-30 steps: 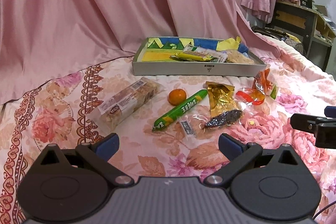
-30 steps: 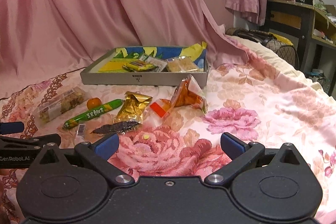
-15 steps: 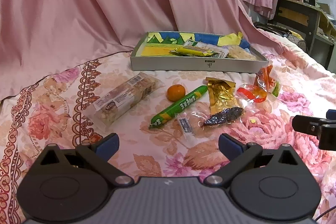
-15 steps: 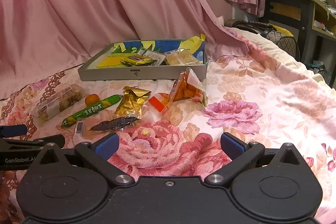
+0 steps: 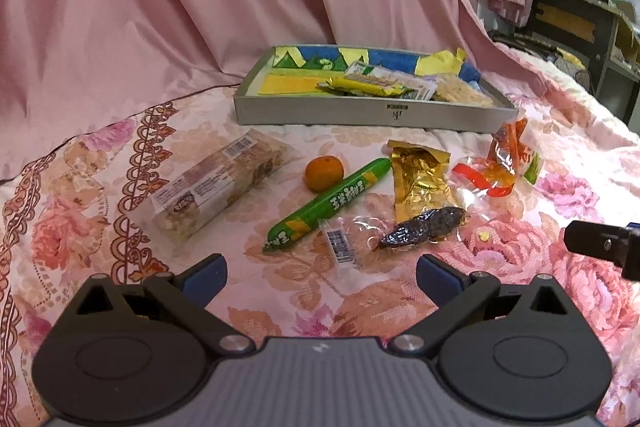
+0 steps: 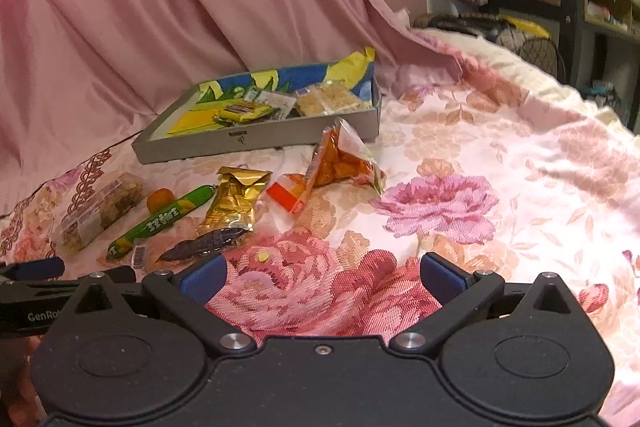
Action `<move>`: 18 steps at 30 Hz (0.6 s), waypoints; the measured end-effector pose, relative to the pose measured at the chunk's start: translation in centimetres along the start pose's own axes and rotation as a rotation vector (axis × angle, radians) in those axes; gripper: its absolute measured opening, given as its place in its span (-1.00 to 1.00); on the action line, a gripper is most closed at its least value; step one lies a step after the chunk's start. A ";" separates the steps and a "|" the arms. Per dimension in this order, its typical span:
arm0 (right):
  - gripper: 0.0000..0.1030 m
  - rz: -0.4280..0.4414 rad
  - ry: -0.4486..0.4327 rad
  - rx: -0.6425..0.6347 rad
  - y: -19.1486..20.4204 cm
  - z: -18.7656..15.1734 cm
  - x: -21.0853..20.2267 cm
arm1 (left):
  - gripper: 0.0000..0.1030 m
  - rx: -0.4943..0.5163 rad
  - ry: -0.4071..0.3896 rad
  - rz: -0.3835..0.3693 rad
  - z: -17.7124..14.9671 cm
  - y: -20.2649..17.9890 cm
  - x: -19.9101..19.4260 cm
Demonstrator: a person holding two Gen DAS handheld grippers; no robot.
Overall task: Organize snacks
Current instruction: 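Move both tools back from the tray toward the remaining snacks on the bed, then close the left tool on the dark jerky stick while the right tool grasps the orange snack bag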
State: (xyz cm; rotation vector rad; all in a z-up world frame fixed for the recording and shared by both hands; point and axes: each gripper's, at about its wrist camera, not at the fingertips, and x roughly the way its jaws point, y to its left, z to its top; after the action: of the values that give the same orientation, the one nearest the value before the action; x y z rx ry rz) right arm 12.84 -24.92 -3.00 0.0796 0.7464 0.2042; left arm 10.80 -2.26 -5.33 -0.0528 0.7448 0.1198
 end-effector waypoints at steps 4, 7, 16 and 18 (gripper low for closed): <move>0.99 -0.007 0.026 0.021 -0.8 0.7 1.2 | 0.99 0.031 0.001 0.003 0.8 -0.3 0.8; 0.99 -0.007 0.009 0.002 -1.0 1.4 1.8 | 0.99 0.049 -0.002 -0.004 1.8 -0.7 1.2; 0.99 0.057 -0.019 -0.040 -1.2 3.0 4.0 | 0.99 0.109 -0.012 -0.046 3.4 -1.8 2.1; 0.99 0.091 -0.038 -0.039 -1.6 3.7 4.5 | 0.99 0.113 -0.007 -0.072 3.4 -2.0 2.3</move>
State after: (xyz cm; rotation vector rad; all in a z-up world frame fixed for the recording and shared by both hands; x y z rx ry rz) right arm 18.79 -25.50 -3.53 0.0797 0.7013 0.3030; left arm 15.00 -3.70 -4.42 0.0289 0.7410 0.0090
